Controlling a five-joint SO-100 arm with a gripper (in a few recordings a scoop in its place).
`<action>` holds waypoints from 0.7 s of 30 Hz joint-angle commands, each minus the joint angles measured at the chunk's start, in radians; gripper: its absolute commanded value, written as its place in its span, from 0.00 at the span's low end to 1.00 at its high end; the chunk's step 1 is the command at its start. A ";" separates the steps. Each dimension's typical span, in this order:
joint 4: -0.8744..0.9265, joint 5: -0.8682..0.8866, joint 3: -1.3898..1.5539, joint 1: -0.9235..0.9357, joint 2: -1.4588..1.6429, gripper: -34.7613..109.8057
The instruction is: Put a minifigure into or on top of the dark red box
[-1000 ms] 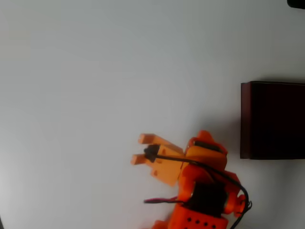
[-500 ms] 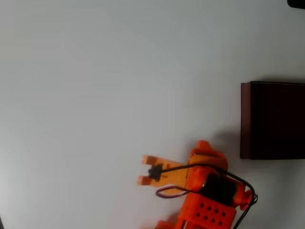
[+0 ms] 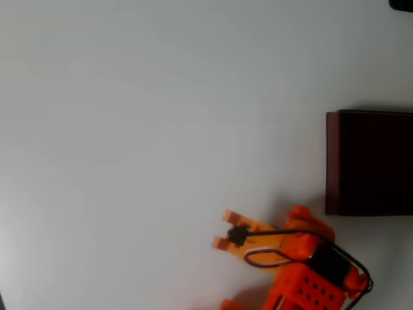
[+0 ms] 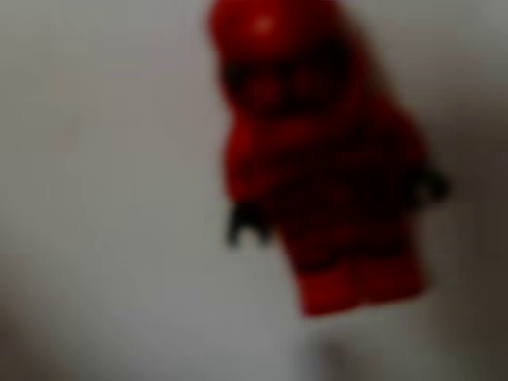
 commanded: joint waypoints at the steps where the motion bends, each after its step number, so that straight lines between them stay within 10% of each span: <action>1: -0.005 -0.023 -0.005 0.026 -0.011 0.46; 21: -0.117 -0.058 0.112 -0.052 0.021 0.50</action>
